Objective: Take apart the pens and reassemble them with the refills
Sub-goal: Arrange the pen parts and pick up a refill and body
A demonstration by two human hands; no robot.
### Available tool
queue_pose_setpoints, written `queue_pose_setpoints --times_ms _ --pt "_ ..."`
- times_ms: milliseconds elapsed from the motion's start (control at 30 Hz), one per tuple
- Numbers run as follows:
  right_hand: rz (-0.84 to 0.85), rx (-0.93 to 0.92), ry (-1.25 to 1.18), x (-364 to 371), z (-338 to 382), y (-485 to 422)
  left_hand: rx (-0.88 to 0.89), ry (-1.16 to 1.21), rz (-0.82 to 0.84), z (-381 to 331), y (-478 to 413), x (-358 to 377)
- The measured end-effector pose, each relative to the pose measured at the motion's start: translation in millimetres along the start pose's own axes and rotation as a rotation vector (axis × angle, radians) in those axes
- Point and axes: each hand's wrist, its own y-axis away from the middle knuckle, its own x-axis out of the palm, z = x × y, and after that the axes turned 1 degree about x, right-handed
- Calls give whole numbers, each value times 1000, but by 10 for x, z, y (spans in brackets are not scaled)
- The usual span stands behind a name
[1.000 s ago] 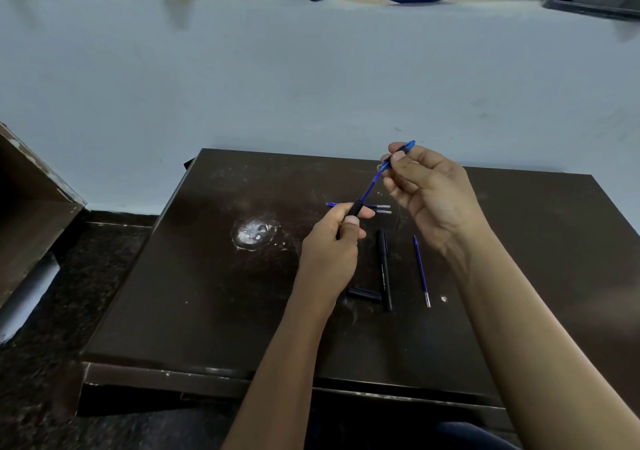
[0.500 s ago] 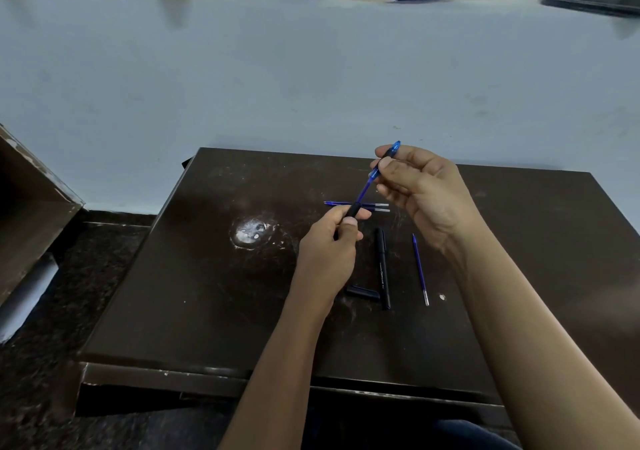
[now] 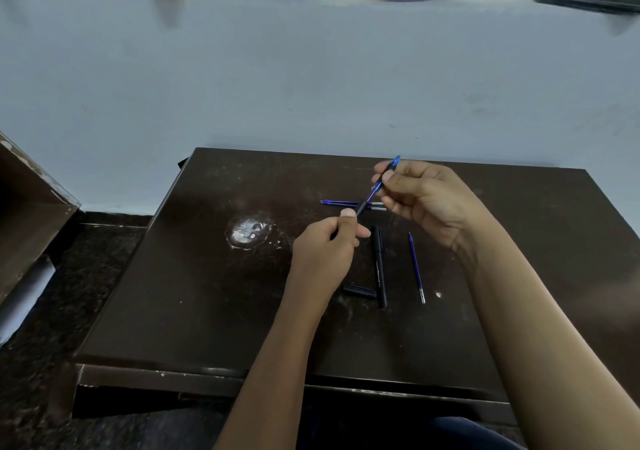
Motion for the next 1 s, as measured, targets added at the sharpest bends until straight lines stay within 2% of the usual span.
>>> queue_pose_setpoints --times_ms 133,400,533,733,900,1000 --pt "70 57 67 81 -45 24 -59 70 -14 -15 -15 1" --pt "99 56 74 109 -36 30 12 91 0 22 14 -11" --pt "119 51 78 135 -34 41 -85 142 -33 -35 -8 -18" --pt "102 47 68 128 -24 48 29 100 -80 32 -17 -13" --pt "90 53 54 153 -15 48 -80 132 -76 -17 -28 -29" --pt "78 53 55 148 -17 48 10 66 -90 16 -19 -20"
